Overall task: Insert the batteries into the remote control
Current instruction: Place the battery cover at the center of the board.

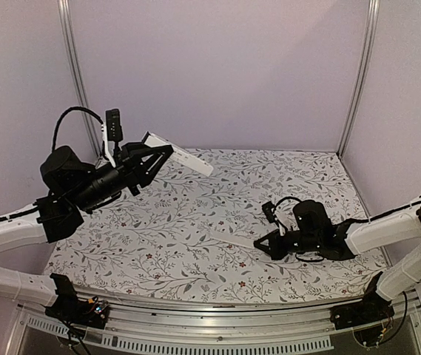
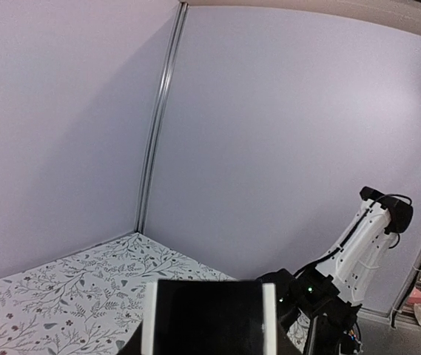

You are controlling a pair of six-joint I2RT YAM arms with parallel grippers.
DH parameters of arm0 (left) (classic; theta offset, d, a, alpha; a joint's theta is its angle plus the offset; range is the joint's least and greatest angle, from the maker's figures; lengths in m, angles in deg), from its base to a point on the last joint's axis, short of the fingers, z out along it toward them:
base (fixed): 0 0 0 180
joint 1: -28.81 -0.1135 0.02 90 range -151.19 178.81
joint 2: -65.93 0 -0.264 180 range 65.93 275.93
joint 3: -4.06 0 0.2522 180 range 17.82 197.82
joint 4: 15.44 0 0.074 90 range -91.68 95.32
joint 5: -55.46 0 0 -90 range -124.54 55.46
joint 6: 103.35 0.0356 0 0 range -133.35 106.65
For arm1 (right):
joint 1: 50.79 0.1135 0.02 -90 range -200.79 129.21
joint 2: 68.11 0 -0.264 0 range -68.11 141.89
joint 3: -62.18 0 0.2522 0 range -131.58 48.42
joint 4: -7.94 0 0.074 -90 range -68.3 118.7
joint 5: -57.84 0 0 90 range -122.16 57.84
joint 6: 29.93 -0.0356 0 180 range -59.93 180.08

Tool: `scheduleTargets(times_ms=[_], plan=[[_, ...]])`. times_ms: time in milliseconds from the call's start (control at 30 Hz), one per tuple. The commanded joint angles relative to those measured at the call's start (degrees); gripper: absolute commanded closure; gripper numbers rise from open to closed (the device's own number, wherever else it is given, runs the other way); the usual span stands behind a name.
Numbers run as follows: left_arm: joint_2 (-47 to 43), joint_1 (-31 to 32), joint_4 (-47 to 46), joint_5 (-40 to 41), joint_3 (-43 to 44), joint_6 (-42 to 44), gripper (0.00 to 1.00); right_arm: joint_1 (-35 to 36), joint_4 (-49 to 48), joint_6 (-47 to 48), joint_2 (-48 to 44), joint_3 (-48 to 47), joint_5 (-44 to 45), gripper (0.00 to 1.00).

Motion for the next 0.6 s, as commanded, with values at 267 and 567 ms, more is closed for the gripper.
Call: scheduleTargets(times_ms=[267, 567], plan=[[-0.31, -0.47, -1.43, -6.8, -0.79, 4.43, 1.0, -5.05, 22.41, -3.88, 7.65, -16.04, -3.37, 0.38], [0.69, 2.28, 0.3, -14.5, 1.08, 11.32, 1.0, -3.45, 10.14, 28.15, -20.89, -15.12, -14.02, 0.01]])
